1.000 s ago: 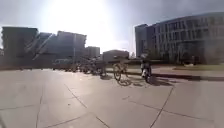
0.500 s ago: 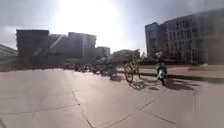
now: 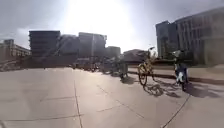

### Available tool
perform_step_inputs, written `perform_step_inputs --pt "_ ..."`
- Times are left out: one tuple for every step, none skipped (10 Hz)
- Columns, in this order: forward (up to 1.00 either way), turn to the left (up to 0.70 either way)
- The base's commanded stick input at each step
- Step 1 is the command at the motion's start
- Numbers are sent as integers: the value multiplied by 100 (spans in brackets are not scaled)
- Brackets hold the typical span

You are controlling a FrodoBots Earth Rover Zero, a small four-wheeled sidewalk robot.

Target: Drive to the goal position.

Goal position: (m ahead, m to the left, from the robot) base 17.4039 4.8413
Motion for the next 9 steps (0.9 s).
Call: perform_step_inputs --pt "100 27" --pt "100 27" --pt "100 27" --pt "100 27" --pt "100 27" --pt "100 27" --pt "100 27" --pt "100 27" --pt "100 27"
